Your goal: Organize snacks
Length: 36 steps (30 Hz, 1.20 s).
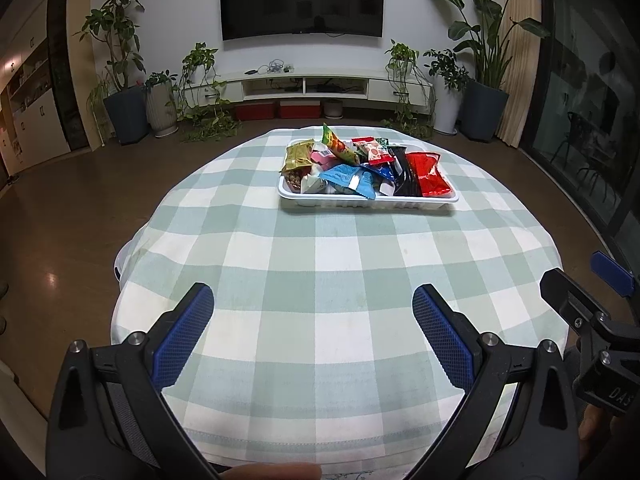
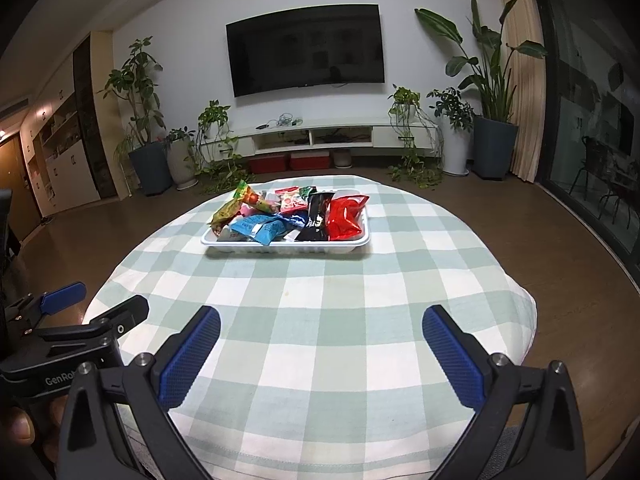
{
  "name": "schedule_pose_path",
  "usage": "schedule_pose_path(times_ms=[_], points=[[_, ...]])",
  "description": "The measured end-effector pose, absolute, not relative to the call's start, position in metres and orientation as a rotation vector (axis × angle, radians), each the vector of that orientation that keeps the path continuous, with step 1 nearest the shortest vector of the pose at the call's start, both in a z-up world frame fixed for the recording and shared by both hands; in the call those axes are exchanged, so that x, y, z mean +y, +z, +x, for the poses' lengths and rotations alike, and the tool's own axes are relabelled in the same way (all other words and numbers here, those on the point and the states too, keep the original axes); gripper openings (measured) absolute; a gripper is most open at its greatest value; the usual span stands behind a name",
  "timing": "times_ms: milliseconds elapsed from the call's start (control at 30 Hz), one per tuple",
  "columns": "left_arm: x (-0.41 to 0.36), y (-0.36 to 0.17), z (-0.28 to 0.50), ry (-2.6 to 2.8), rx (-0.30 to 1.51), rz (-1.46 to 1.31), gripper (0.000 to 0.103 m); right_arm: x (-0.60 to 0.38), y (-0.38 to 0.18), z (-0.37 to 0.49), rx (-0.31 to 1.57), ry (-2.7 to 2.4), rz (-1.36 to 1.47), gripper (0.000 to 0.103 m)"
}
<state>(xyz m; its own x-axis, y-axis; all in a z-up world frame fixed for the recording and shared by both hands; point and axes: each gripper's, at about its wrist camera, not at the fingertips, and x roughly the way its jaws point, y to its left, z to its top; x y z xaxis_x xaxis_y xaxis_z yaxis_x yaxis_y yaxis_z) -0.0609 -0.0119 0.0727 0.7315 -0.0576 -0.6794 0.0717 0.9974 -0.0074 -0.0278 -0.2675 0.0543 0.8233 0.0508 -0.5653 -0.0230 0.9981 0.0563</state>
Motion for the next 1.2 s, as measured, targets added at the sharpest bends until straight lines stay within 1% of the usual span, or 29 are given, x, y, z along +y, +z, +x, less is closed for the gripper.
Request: schedule_pose_path(times_ms=[1200], points=[[-0.0069,0.0648,-0.0570,-0.063,0.755,0.019,0.101,-0.2637,0.0482,-0.0272,0.627,0.048,0.040,0.103]])
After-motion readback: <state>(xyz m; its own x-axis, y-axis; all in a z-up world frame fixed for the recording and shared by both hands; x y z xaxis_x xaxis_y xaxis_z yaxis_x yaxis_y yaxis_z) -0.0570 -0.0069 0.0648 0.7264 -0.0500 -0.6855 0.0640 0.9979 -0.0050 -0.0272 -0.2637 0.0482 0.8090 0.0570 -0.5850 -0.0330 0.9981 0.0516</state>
